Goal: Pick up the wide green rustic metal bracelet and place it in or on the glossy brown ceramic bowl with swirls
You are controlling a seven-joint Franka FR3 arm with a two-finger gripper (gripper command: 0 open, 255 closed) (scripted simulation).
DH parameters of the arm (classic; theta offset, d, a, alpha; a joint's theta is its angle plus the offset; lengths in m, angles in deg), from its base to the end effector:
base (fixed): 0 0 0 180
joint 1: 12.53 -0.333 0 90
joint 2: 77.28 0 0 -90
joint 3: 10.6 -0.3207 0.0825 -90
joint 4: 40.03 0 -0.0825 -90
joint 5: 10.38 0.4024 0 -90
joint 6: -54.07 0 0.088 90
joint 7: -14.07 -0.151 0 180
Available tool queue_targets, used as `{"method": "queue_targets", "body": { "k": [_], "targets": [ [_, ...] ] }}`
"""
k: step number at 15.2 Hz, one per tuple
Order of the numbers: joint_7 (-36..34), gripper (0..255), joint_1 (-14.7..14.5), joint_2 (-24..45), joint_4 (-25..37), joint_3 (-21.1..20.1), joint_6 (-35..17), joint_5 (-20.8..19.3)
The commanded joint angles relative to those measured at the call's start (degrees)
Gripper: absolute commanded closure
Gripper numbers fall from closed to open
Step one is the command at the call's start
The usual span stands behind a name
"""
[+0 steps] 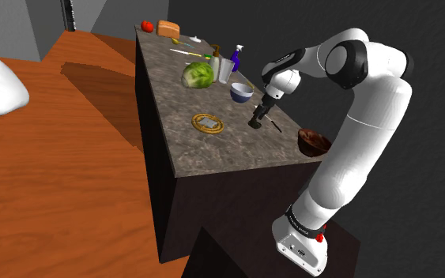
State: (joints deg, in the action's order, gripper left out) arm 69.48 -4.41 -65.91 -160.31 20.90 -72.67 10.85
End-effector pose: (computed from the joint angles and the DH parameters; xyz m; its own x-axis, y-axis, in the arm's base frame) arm 0.4618 -0.3498 0.2851 0.9929 0.0424 0.1110 0.0595 -0.9860 -0.1559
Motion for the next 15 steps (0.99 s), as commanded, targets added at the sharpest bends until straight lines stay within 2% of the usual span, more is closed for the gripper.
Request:
{"method": "queue_targets", "body": {
  "k": [1, 6, 7, 15],
  "targets": [
    [0.17, 0, 0.03, 0.19, -0.13, -0.06, -0.3, 0.21],
    [0.17, 0, 0.03, 0.19, -0.13, -0.06, -0.3, 0.21],
    [0.17, 255, 0.03, 0.2, -0.12, -0.06, -0.3, 0.22],
    [0.17, 255, 0.03, 0.2, -0.12, -0.06, -0.3, 0.22]
  ]
}}
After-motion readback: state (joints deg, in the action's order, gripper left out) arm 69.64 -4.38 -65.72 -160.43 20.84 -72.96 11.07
